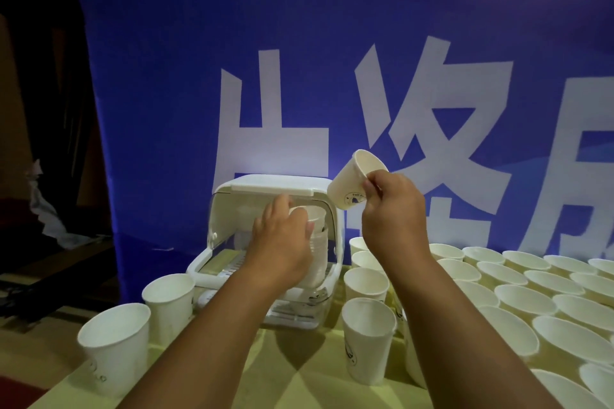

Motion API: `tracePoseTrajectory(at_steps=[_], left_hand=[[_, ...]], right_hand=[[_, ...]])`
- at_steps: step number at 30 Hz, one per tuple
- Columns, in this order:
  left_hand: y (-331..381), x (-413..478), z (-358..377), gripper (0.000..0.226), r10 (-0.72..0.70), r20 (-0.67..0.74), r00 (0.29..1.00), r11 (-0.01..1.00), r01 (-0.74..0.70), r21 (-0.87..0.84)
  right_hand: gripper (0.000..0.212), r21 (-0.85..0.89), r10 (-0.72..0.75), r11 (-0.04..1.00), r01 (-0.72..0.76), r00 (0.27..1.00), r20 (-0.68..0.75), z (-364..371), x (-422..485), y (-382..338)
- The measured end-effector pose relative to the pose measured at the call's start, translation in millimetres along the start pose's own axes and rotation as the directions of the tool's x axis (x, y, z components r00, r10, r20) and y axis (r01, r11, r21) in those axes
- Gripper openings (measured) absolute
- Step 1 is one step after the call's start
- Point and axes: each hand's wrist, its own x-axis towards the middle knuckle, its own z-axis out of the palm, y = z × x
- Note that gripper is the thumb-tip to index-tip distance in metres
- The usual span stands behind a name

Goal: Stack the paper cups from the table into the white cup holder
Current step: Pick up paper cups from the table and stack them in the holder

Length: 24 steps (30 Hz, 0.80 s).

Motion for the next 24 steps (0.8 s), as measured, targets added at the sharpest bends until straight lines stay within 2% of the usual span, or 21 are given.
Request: tracePoseTrajectory(at_steps=[4, 6, 8, 10, 13, 17, 20, 24], left_hand=[[-9.1, -10.4, 8.9, 0.039, -0.006, 0.075, 0.997, 0.994, 0.014, -0.107], [-10.4, -13.8, 11.9, 0.043, 0.006, 0.058, 0.998, 0.993, 0.000, -0.118], [-9.7, -16.2, 11.6, 0.043, -0.031, 0.033, 0.999, 0.977, 0.038, -0.210], [-8.2, -17.8, 10.8, 0.051, -0.114, 0.035, 0.993, 0.916, 0.119, -0.382], [-7.6, -19.5, 14.6, 0.081, -0.195, 0.029, 0.980, 0.791, 0.175, -0.587], [-13.5, -17.1, 22.0, 0.102, -0.236, 0.043, 0.971, 0.694, 0.199, -0.692], [-17.7, -15.8, 23.9, 0.102, -0.250, 0.076, 0.965, 0.656, 0.226, -0.721], [-19.1, -16.1, 21.2, 0.074, -0.223, 0.087, 0.971, 0.658, 0.215, -0.722]], right_hand=[[0.022, -0.011, -0.035, 0.999, 0.035, 0.998, 0.043, 11.5, -4.5, -0.7], [0.020, -0.032, -0.059, 0.998, 0.062, 0.995, 0.076, 16.6, -5.7, -0.3], [0.016, -0.043, -0.071, 0.996, 0.077, 0.990, 0.120, 19.7, -7.0, 0.1], [0.014, -0.069, -0.096, 0.992, 0.110, 0.980, 0.172, 21.5, -8.1, 0.6], [0.013, -0.096, -0.145, 0.981, 0.168, 0.967, 0.210, 18.2, -7.5, -2.4], [0.012, -0.110, -0.231, 0.955, 0.275, 0.923, 0.307, 13.8, -7.0, -6.5], [0.011, -0.128, -0.255, 0.933, 0.336, 0.869, 0.425, 22.5, -11.3, -5.9], [0.014, -0.152, -0.209, 0.926, 0.345, 0.806, 0.554, 37.6, -20.5, 0.9]])
